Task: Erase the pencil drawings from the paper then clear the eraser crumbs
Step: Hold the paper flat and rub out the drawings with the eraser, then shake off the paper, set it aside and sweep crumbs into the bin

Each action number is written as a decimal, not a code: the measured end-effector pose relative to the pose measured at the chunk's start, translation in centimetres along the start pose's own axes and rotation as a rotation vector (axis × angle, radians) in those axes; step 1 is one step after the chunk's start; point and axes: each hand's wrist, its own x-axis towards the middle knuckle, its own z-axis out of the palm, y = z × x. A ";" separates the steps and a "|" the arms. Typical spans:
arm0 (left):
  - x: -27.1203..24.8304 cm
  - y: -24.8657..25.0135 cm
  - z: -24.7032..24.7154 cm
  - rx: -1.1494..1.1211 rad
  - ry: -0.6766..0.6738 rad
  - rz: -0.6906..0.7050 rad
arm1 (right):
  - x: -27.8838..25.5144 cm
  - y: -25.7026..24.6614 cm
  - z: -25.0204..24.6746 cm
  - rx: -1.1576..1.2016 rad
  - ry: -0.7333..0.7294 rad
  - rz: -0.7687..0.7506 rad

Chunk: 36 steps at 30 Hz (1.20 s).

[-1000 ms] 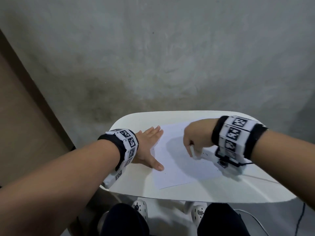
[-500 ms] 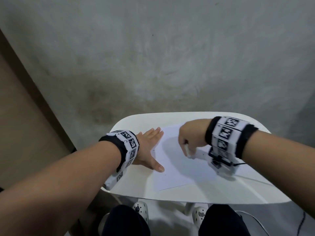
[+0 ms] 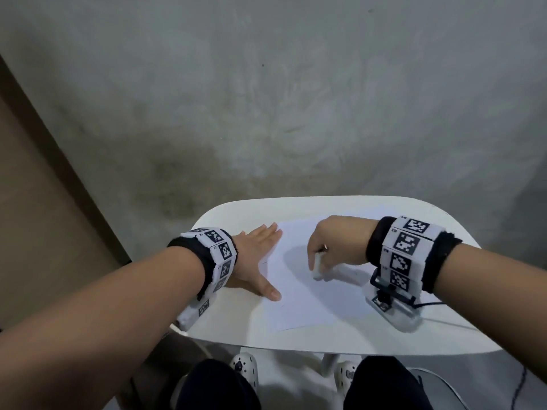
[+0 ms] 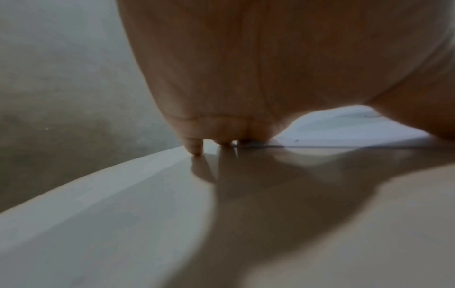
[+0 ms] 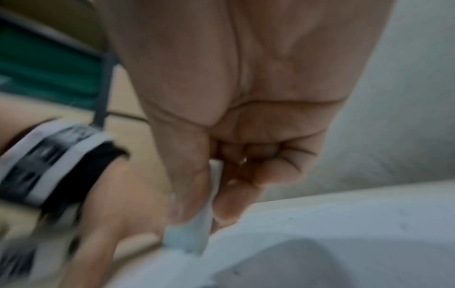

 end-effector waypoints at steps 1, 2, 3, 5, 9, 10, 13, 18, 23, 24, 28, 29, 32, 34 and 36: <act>-0.1 -0.2 -0.1 0.019 -0.007 -0.003 | -0.1 0.7 0.0 0.154 0.087 0.030; -0.2 -0.4 -0.2 0.046 -0.009 -0.009 | -0.3 1.4 0.0 0.331 0.154 0.049; -0.4 -0.5 -0.3 0.073 -0.008 -0.011 | -0.8 1.9 0.0 0.526 0.191 0.056; -0.8 -0.8 -0.6 0.106 -0.007 -0.007 | -1.8 2.6 0.2 0.876 0.202 0.061; -1.4 -1.0 -1.5 0.088 0.028 0.038 | -3.1 3.2 0.5 0.986 0.241 0.095; -1.6 -0.8 -1.8 0.049 0.067 0.055 | -3.2 3.3 0.6 0.987 0.258 0.105; -2.2 0.5 -2.8 -0.225 0.228 0.111 | -3.0 3.5 1.0 1.048 0.307 0.131; -1.3 4.0 -4.3 -0.602 0.276 0.255 | -1.5 3.1 1.5 1.084 0.302 0.110; 0.2 1.2 -4.5 -0.535 0.368 0.134 | -1.6 4.5 -0.1 0.439 0.175 0.176; 0.4 -0.5 -4.6 -0.494 0.391 0.061 | -1.8 5.6 -0.6 0.246 0.148 0.223; 1.0 -7.8 -4.5 -0.403 0.487 -0.265 | -2.4 11.2 -1.8 0.007 0.080 0.469; 1.2 -9.1 -4.4 -0.380 0.480 -0.313 | -2.4 12.4 -1.8 0.010 0.064 0.508; 2.3 -11.0 -3.7 -0.336 0.410 -0.357 | -1.7 14.6 -1.6 0.032 0.030 0.559; 3.2 -11.3 -3.1 -0.322 0.421 -0.363 | -1.2 15.3 -1.5 0.040 0.032 0.571; 4.0 -11.6 -3.0 -0.336 0.477 -0.398 | -0.9 15.5 -1.5 0.036 0.008 0.573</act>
